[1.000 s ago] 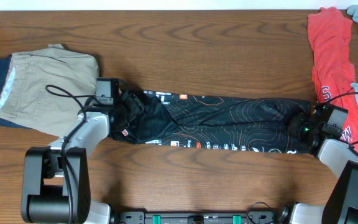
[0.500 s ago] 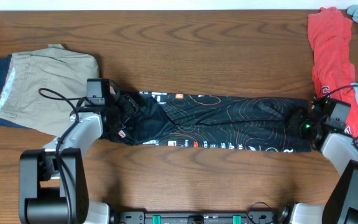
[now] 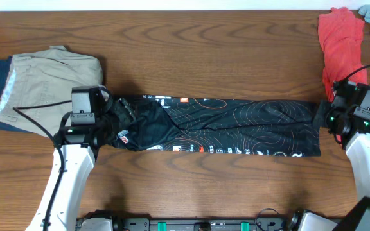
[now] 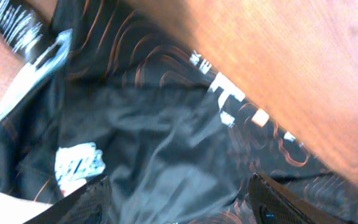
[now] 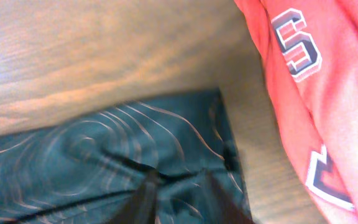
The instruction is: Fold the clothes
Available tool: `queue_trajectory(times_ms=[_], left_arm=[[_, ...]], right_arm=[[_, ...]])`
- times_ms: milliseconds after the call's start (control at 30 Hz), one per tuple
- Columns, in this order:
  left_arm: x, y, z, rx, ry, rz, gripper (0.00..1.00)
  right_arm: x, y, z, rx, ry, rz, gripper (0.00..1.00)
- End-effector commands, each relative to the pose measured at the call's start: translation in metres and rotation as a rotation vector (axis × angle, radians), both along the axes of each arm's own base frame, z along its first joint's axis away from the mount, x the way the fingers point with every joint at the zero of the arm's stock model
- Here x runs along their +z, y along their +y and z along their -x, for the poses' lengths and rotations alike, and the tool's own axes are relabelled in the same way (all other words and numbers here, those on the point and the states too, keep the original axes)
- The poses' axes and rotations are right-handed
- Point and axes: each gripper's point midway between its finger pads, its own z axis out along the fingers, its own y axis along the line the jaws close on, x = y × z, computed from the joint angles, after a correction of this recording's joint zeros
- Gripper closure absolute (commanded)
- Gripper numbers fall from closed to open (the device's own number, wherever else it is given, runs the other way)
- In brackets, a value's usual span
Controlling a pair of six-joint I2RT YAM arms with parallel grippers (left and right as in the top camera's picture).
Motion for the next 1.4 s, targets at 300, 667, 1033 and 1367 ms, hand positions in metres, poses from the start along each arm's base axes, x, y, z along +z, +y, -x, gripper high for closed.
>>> queue_trajectory(times_ms=[300,667,1033,1367], left_arm=[[-0.021,0.002,0.023,-0.052,0.111,-0.041,0.27],[-0.022,0.002,0.023,-0.052,0.116,-0.041,0.27],[-0.024,0.006,0.024,-0.042,0.119,-0.06,0.27],[-0.027,0.006,0.03,-0.043,0.149,-0.06,0.27]], right_arm=[[-0.063,-0.026,0.023,-0.052,0.227,0.062,0.57],[-0.108,-0.021,0.037,-0.043,0.362,0.014,0.2],[-0.11,-0.002,0.03,0.001,0.325,-0.088,0.69],[-0.092,-0.018,0.021,-0.026,0.33,-0.024,0.99]])
